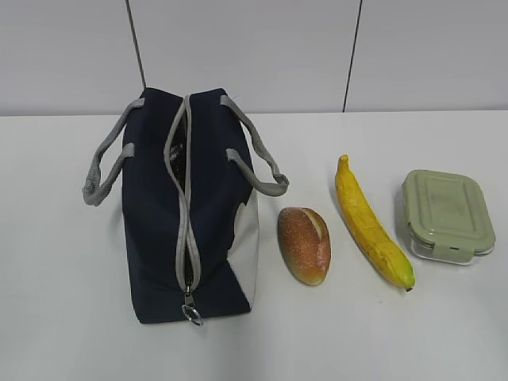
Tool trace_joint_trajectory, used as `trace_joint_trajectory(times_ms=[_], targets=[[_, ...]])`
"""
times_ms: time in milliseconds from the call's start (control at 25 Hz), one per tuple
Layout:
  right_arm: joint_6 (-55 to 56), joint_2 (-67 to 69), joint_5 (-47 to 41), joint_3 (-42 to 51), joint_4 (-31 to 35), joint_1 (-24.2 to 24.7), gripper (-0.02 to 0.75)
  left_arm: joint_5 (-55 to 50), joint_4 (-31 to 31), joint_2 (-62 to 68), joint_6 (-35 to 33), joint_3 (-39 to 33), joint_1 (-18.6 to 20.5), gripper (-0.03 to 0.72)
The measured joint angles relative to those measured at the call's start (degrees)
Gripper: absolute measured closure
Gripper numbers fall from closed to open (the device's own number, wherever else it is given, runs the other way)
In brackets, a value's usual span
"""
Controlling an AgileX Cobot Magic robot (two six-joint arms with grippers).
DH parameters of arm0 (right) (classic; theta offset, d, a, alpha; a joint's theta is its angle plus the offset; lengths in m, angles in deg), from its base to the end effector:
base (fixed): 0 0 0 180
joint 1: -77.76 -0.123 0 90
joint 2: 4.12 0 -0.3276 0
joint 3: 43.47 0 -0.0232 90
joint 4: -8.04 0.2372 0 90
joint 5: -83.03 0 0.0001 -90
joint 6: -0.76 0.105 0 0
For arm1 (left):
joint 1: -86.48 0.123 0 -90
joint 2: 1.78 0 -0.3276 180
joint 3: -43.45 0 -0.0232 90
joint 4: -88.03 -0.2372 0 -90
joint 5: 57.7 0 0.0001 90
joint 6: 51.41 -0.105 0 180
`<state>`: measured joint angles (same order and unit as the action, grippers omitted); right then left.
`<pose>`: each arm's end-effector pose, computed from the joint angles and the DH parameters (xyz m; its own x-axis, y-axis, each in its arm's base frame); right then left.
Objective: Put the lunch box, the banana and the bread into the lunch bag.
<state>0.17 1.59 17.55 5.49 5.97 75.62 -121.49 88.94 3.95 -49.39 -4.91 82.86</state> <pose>-0.0550 -0.0055 0.2589 -0.5013 -0.0440 -0.8641 -0.0216 0.9990 -0.0384 -0.0547 0.0020 0.2644 -0.4694 -0.0126 -0.8829 0.0559 0.9975 -0.0440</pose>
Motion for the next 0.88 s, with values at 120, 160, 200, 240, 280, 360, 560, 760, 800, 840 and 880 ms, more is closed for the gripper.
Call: trace_joint_trajectory(times_ms=[120, 160, 200, 240, 280, 360, 560, 760, 800, 840, 880], targets=[[0.0, 0.0, 0.0, 0.0, 0.0, 0.0, 0.334, 0.0, 0.0, 0.0, 0.0, 0.0, 0.0, 0.453], [0.0, 0.0, 0.0, 0.0, 0.0, 0.0, 0.334, 0.0, 0.0, 0.0, 0.0, 0.0, 0.0, 0.453], [0.0, 0.0, 0.0, 0.0, 0.0, 0.0, 0.334, 0.0, 0.0, 0.0, 0.0, 0.0, 0.0, 0.453], [0.0, 0.0, 0.0, 0.0, 0.0, 0.0, 0.334, 0.0, 0.0, 0.0, 0.0, 0.0, 0.0, 0.453], [0.0, 0.0, 0.0, 0.0, 0.0, 0.0, 0.334, 0.0, 0.0, 0.0, 0.0, 0.0, 0.0, 0.453], [0.0, 0.0, 0.0, 0.0, 0.0, 0.0, 0.334, 0.0, 0.0, 0.0, 0.0, 0.0, 0.0, 0.453], [0.0, 0.0, 0.0, 0.0, 0.0, 0.0, 0.334, 0.0, 0.0, 0.0, 0.0, 0.0, 0.0, 0.453], [0.0, 0.0, 0.0, 0.0, 0.0, 0.0, 0.334, 0.7, 0.2, 2.0, 0.0, 0.5, 0.0, 0.453], [0.0, 0.0, 0.0, 0.0, 0.0, 0.0, 0.334, 1.6, 0.7, 3.3, 0.0, 1.1, 0.0, 0.453], [0.0, 0.0, 0.0, 0.0, 0.0, 0.0, 0.334, 2.5, 1.7, 4.8, 0.0, 1.7, 0.0, 0.453], [0.0, 0.0, 0.0, 0.0, 0.0, 0.0, 0.334, 3.2, 2.8, 6.9, 0.0, 2.4, 0.0, 0.453]])
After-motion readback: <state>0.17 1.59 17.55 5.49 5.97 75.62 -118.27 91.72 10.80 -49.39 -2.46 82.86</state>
